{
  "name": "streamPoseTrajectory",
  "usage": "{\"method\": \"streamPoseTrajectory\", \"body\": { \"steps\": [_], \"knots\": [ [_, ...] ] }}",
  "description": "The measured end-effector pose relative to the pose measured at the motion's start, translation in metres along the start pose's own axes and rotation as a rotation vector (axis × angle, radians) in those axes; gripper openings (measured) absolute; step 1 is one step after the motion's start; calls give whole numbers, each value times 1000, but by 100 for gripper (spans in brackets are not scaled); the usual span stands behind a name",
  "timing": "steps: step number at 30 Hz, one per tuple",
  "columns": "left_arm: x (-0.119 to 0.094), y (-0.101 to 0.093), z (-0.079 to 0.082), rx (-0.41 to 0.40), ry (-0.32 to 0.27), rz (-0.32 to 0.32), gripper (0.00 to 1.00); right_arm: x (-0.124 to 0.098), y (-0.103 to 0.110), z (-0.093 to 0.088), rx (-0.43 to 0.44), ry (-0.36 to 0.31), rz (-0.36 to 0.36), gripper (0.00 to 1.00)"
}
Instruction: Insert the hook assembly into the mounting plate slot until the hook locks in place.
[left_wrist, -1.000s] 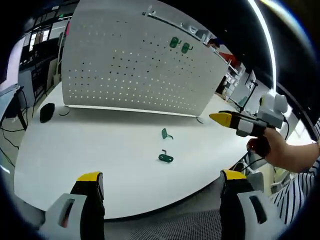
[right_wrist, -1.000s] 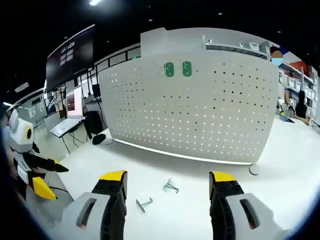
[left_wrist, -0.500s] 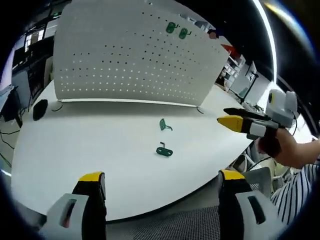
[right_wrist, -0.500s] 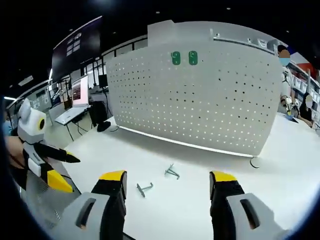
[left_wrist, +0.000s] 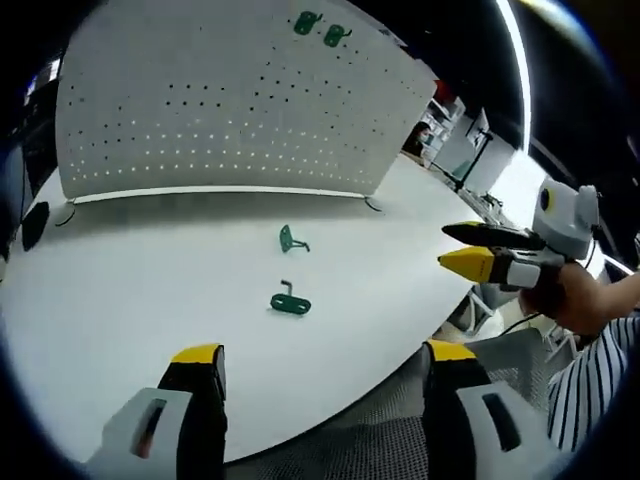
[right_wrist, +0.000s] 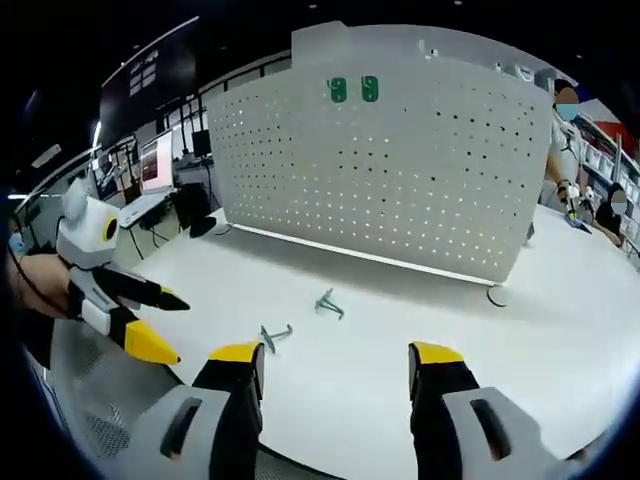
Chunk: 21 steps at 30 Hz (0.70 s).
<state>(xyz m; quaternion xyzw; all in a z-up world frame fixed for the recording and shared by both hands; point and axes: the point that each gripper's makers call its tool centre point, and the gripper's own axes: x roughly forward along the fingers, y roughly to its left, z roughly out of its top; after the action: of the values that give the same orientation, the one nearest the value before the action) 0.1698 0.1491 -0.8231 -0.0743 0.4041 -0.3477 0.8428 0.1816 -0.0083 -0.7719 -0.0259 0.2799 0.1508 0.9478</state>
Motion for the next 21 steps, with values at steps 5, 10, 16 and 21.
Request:
{"method": "streamPoseTrajectory", "body": {
  "steps": [5, 10, 16, 21],
  "knots": [
    [16, -2, 2, 7, 26, -29, 83, -1, -14, 1, -11, -1, -36, 57],
    [30, -1, 3, 47, 84, -61, 80, 2, -24, 5, -2, -13, -45, 55],
    [43, 1, -4, 66, 131, -37, 77, 5, -29, 1, 11, -2, -43, 53],
    [48, 2, -5, 143, 152, -15, 75, 6, -32, -8, 24, 16, -42, 52]
  ]
}}
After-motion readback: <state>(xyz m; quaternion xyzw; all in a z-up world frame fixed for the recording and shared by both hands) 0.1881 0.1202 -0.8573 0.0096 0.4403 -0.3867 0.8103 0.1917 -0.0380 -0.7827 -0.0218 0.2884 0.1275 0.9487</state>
